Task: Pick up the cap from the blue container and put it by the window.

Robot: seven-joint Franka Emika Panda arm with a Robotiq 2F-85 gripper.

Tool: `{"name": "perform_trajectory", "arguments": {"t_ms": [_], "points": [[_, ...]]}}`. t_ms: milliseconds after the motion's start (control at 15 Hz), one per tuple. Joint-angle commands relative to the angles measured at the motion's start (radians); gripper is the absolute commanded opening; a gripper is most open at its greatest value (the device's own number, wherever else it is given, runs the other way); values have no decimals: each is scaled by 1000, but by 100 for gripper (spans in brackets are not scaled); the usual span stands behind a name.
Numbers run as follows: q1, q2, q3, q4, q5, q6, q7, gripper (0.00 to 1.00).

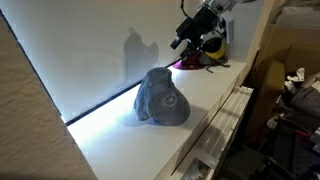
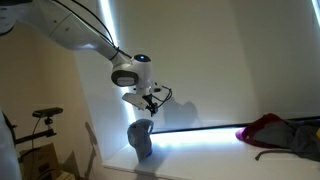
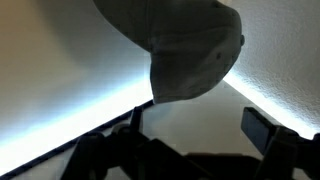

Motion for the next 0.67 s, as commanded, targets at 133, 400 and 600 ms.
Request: {"name": "perform_trajectory", "arguments": {"t_ms": [133, 400, 600], "points": [[7, 76, -38, 44, -35, -113, 12, 100], [7, 112, -41, 64, -39, -119, 9, 100], [15, 83, -36, 53, -24, -91, -9, 100]]}}
